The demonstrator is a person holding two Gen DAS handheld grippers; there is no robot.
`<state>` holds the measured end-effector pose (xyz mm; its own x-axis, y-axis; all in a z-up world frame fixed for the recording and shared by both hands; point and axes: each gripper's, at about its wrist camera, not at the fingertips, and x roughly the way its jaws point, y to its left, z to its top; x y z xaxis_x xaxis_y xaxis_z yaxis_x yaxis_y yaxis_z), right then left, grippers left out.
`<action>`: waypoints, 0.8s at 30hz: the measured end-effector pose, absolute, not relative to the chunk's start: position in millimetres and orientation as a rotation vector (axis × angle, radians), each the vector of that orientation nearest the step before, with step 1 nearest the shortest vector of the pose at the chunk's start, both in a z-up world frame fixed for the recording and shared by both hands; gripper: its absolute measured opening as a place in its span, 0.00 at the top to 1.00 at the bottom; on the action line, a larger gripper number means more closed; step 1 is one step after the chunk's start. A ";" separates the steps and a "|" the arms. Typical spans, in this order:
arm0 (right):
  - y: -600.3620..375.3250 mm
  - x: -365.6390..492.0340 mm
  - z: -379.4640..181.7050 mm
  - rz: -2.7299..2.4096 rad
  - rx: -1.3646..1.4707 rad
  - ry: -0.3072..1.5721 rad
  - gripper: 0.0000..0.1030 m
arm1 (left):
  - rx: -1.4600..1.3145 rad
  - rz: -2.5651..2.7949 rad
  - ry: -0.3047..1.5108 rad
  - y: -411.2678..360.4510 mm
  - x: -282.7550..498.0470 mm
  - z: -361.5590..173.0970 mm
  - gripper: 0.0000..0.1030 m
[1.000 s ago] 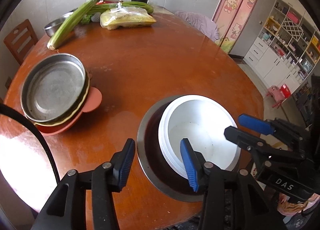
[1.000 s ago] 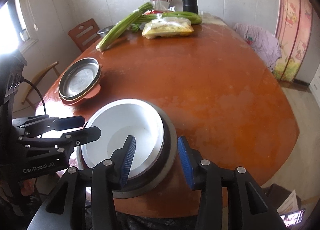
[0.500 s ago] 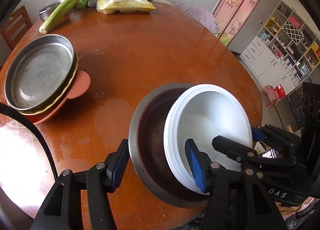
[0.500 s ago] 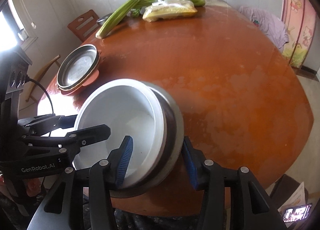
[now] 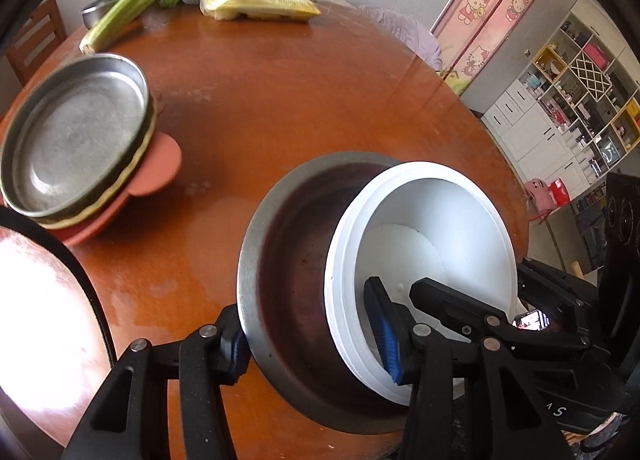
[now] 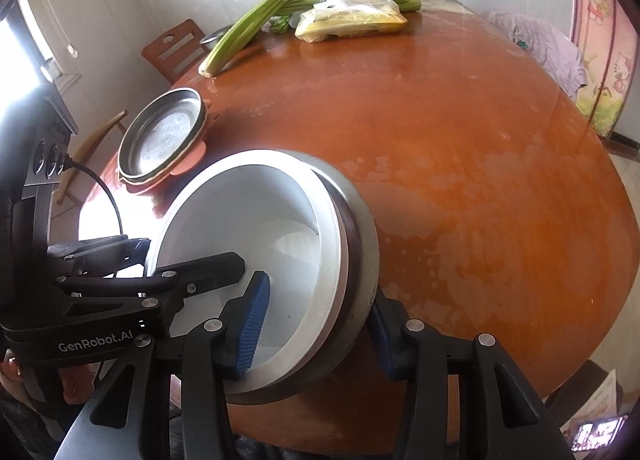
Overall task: Organize plates and bowls
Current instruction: 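Lift the nested steel bowl with the right tool toward the pan stack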
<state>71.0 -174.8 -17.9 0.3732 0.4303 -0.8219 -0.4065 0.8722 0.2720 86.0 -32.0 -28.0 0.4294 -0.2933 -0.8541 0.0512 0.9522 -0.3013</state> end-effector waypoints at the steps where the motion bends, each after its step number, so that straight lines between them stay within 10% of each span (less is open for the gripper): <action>1: -172.8 72.9 -16.0 0.540 0.028 1.059 0.53 | -0.243 -0.213 1.104 -30.1 86.5 -25.5 0.51; 24: -52.1 120.8 62.3 0.698 -0.030 0.892 0.53 | -0.245 -0.043 0.888 90.1 103.2 59.5 0.51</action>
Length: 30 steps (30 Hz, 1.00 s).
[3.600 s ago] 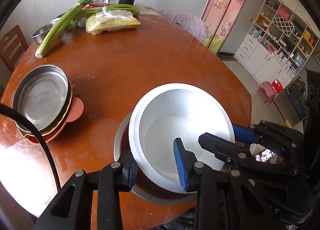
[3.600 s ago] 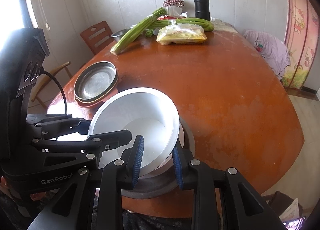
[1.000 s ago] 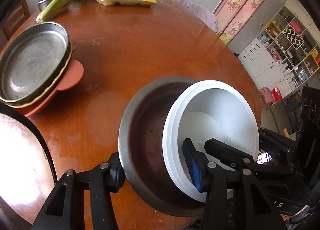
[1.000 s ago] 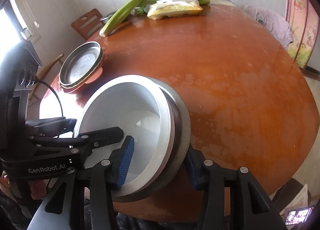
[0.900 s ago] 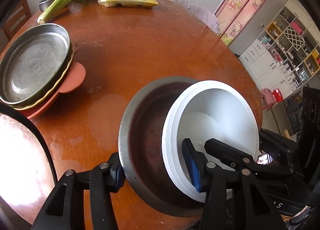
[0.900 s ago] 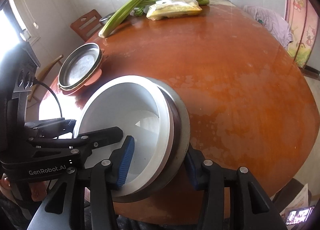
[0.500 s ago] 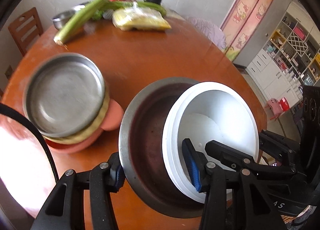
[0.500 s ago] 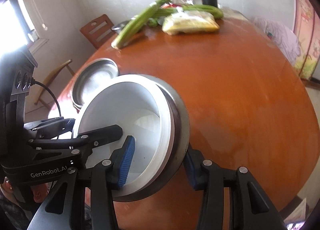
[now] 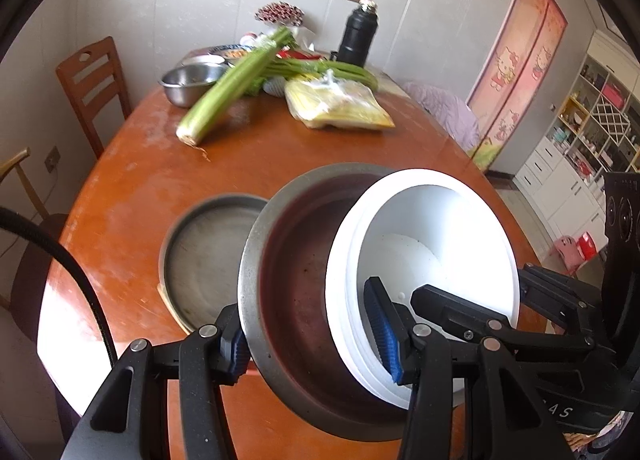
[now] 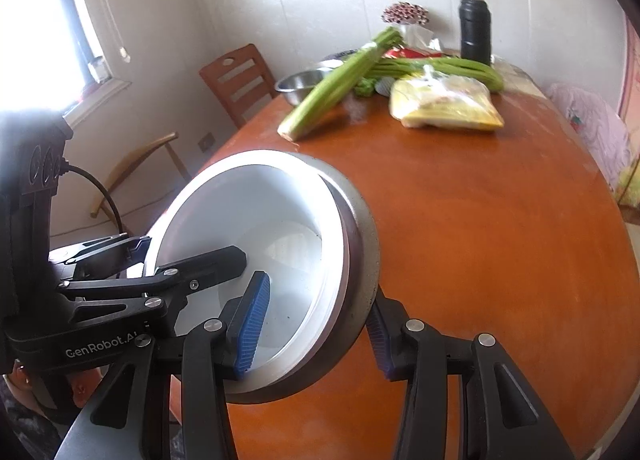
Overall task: Organize plates and bowls
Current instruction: 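Lift the nested steel bowl with the right tool toward the pan stack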
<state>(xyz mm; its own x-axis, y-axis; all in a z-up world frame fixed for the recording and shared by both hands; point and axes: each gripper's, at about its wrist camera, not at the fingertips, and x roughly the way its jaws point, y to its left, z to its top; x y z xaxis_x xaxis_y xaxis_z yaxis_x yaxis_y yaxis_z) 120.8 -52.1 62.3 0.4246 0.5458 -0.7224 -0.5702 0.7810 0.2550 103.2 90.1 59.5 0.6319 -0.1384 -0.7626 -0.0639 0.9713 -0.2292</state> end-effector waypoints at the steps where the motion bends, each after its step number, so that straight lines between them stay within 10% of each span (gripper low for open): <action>1: -47.2 123.6 63.6 0.703 -0.033 0.887 0.53 | -0.246 -0.038 0.883 94.4 103.2 60.7 0.51; 30: 27.5 165.4 27.9 0.748 -0.080 0.983 0.53 | -0.297 0.026 0.943 160.4 132.6 16.0 0.51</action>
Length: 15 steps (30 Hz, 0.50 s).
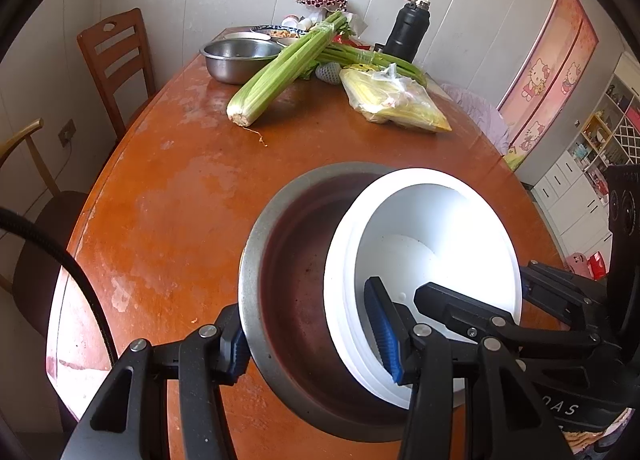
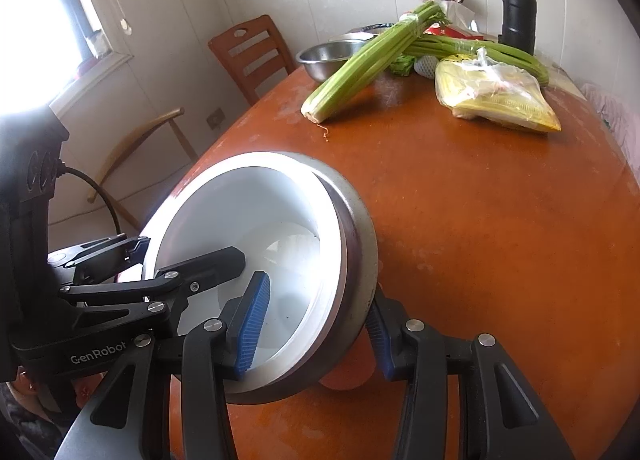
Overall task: Organize plates and bowls
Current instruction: 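Lift the nested steel bowl with the right tool toward the pan stack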
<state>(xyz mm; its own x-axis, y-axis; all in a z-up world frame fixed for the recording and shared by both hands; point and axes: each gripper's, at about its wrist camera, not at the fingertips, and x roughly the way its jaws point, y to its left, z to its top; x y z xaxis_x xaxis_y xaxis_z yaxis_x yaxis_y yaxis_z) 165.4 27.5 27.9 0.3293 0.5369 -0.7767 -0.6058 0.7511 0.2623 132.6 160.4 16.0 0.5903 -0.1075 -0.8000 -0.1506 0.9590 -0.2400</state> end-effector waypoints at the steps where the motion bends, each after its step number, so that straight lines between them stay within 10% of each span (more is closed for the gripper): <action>1: 28.4 166.2 26.5 0.748 -0.081 0.986 0.53 | -0.294 0.029 0.943 160.9 133.0 14.5 0.51; 15: 32.4 172.1 11.8 0.718 -0.122 0.995 0.53 | -0.274 0.047 0.966 158.1 138.0 -0.2 0.51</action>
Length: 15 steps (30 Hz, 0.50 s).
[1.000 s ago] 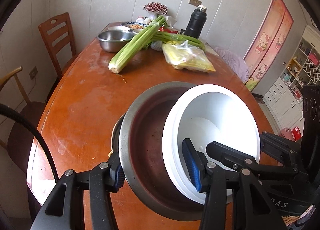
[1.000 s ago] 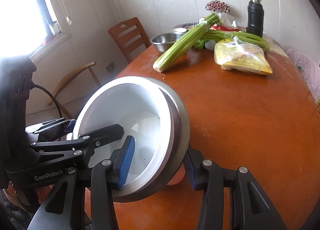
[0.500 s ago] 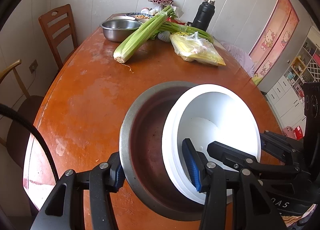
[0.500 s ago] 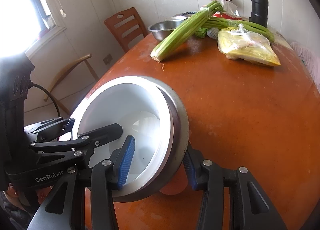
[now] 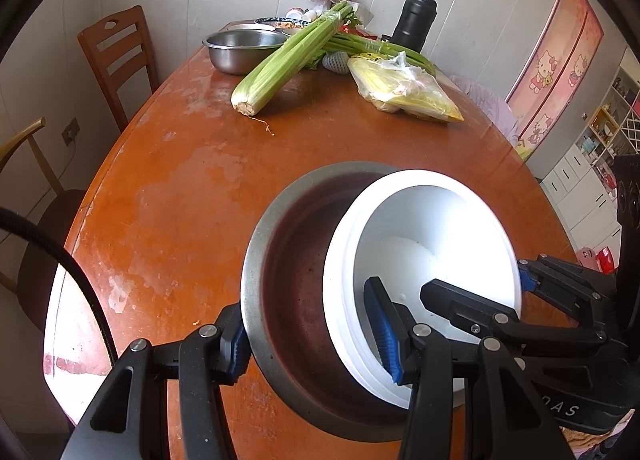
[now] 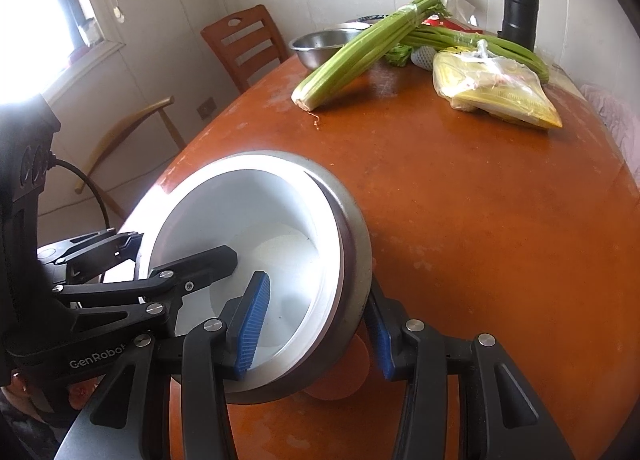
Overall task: Organize plates and bowls
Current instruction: 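Lift the nested steel bowl with the right tool toward the pan stack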
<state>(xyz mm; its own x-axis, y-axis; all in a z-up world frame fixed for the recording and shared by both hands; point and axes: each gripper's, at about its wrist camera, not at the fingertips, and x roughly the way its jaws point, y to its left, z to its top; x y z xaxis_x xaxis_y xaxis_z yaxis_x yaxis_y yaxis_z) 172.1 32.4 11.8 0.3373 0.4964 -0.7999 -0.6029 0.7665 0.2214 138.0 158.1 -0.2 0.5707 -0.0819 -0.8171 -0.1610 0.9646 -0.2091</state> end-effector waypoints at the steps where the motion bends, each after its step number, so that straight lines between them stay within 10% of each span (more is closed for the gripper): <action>1: 32.4 172.3 11.2 0.711 -0.126 0.993 0.53 | -0.272 0.047 0.967 157.7 138.2 -0.2 0.51; 15: 31.0 168.4 10.3 0.672 -0.164 0.970 0.53 | -0.262 0.040 0.953 155.7 133.4 1.2 0.51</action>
